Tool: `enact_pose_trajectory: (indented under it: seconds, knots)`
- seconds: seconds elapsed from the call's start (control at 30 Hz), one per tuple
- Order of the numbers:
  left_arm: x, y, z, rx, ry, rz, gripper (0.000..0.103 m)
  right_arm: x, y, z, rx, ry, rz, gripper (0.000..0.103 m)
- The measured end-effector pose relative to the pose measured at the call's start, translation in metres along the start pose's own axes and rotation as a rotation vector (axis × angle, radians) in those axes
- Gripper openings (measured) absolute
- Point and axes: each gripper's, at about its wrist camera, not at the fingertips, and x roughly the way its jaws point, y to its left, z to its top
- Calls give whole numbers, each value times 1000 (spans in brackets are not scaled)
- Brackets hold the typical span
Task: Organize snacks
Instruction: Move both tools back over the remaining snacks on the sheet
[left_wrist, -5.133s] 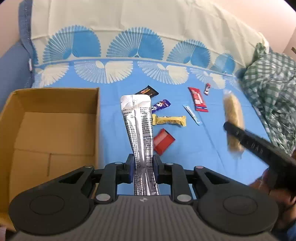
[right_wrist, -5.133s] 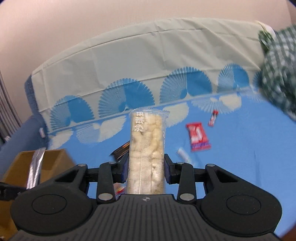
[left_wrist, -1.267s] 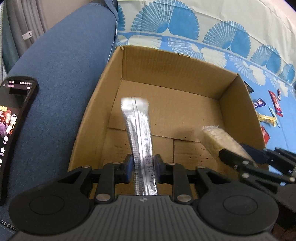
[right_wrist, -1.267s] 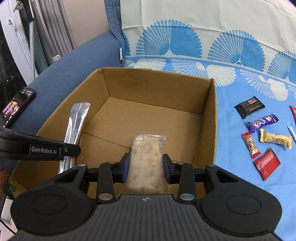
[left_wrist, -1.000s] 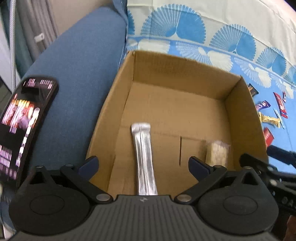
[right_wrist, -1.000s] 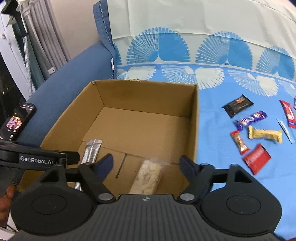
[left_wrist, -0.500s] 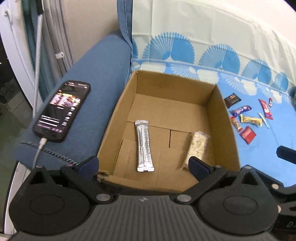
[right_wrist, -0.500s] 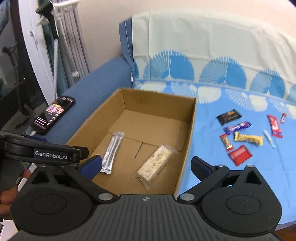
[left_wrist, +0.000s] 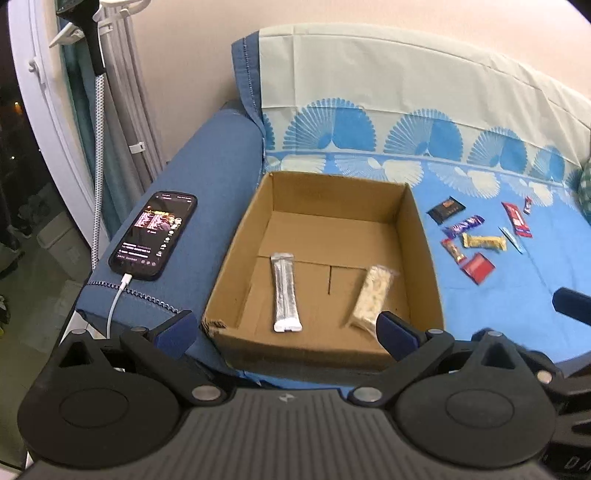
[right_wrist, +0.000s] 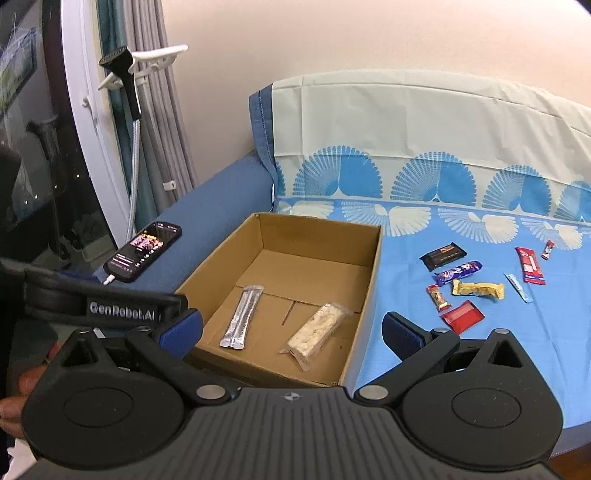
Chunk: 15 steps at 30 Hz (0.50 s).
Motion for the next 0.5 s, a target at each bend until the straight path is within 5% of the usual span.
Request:
enact_pose_trajectory:
  seconds: [0.5]
  knots:
    - [-26,-9,-6,26,-11,0,103,-20,-1,-4,28,-43,-5,102]
